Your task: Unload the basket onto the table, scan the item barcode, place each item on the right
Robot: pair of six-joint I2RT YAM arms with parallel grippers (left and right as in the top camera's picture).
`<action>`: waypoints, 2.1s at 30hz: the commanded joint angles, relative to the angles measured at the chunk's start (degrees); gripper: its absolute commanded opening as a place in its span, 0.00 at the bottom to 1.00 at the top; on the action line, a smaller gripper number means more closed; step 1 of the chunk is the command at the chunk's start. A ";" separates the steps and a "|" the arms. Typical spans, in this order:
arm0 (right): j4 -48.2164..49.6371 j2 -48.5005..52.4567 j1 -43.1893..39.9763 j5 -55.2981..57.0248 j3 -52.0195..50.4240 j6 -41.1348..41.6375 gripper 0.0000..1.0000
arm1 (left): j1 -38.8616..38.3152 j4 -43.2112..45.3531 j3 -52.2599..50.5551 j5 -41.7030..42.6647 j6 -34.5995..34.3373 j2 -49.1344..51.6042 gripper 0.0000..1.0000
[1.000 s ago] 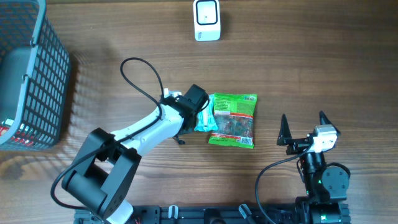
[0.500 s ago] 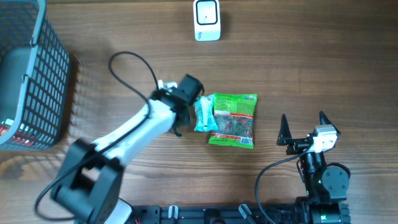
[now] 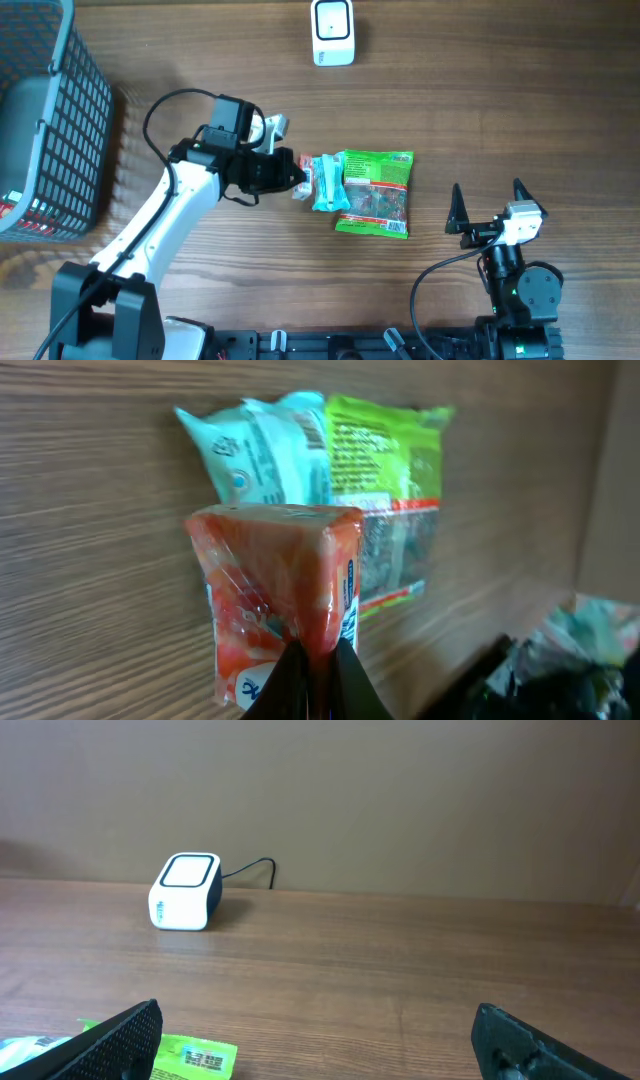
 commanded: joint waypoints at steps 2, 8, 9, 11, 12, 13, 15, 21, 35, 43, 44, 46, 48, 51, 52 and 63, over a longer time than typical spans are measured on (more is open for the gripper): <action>0.13 -0.39 -0.15 -0.50 -0.07 -0.24 1.00 | 1.64 0.42 -2.91 4.57 6.54 -0.09 0.04; 0.13 -0.39 -0.15 -0.48 -0.07 -0.26 1.00 | 1.64 2.43 -3.67 5.03 6.54 0.28 0.04; 0.13 -0.39 -0.15 -0.48 -0.07 -0.26 1.00 | 1.64 2.82 -3.72 5.01 6.64 0.87 0.04; 0.13 -0.39 -0.15 -0.48 -0.07 -0.26 1.00 | 1.64 3.23 -3.74 5.01 7.41 2.64 0.04; 0.13 -0.39 -0.15 -0.48 -0.07 -0.24 1.00 | 1.66 3.28 -3.72 5.25 8.59 3.74 0.04; 0.13 -0.39 -0.15 -0.50 -0.07 -0.24 1.00 | 1.95 3.39 -3.72 6.01 9.33 4.74 0.04; 0.13 -0.39 -0.15 -0.48 -0.07 -0.26 1.00 | 3.19 3.80 -3.72 7.69 9.49 6.38 0.04; 0.13 -0.39 -0.15 -0.48 -0.07 -0.26 1.00 | 4.96 5.49 -3.93 7.76 7.76 9.86 0.04; 0.13 -0.39 -0.15 -0.48 -0.07 -0.26 1.00 | 4.98 7.45 -4.26 1.03 7.52 12.35 0.53; 0.13 -0.39 -0.15 -0.50 -0.07 -0.24 1.00 | 4.96 0.44 1.44 -5.77 7.52 9.66 0.59; 0.13 -0.39 -0.15 -0.50 -0.07 -0.26 1.00 | 4.96 -0.87 3.10 -7.13 7.52 8.09 0.59; 0.13 -0.39 -0.15 -0.48 -0.07 -0.28 1.00 | 4.98 -4.35 8.76 -11.10 7.50 4.02 0.58; 0.13 -0.24 -0.15 -0.48 -0.07 -0.26 1.00 | 5.40 -8.81 17.11 -18.84 4.46 1.03 0.63; 0.13 -0.24 -0.15 -0.48 -0.07 -0.28 1.00 | 9.53 -15.54 31.82 -30.27 -1.64 -0.11 0.68; 0.13 -0.24 -0.15 -0.48 -0.07 -0.26 1.00 | 11.74 -17.07 35.82 -32.74 -4.13 -0.11 0.69; 0.13 -0.24 -0.15 -0.48 -0.07 -0.24 1.00 | 56.24 -20.55 45.57 -37.53 -14.08 2.80 0.75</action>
